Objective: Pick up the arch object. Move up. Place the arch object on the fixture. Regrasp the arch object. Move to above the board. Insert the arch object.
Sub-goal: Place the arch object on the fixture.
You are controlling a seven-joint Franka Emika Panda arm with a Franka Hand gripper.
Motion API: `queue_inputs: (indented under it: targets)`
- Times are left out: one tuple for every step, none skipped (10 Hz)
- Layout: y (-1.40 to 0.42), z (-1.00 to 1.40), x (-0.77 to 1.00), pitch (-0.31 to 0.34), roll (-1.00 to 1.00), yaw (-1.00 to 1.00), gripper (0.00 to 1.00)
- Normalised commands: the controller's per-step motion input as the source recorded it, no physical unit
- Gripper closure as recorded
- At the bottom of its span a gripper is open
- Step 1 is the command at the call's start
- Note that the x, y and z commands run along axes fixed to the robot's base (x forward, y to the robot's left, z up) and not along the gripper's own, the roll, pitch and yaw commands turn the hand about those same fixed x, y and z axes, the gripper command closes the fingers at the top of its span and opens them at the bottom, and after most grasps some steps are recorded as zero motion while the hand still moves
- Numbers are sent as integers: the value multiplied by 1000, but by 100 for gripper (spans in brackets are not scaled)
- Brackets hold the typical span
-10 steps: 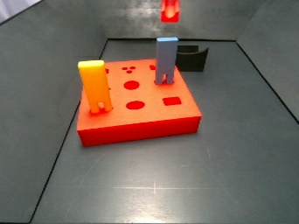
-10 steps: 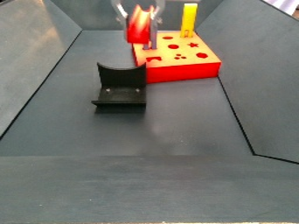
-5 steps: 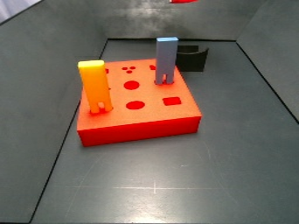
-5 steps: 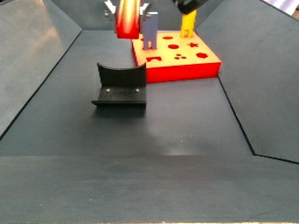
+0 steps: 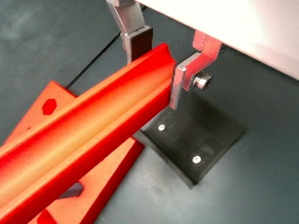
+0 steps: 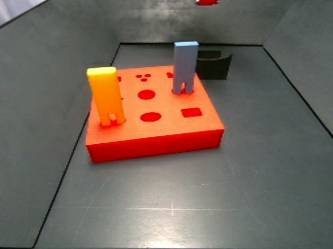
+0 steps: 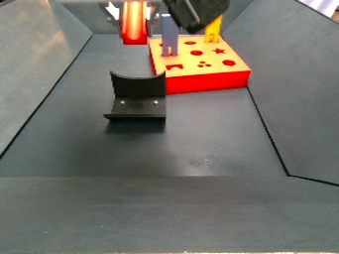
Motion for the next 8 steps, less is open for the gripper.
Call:
queue_inputs:
  targets:
    - [72, -1000, 107, 89, -1000, -101, 100]
    - [75, -1000, 117, 106, -1000, -114, 100]
    - [76, -1000, 126, 124, -1000, -122, 100]
    - [85, -1000, 141, 145, -1000, -144, 100]
    - [93, -1000, 149, 143, -935, -170, 100]
    - [96, -1000, 156, 127, -824, -173, 100]
    - [104, -1000, 168, 97, -600, -174, 100]
    - [111, -1000, 180, 78, -432, -171, 100]
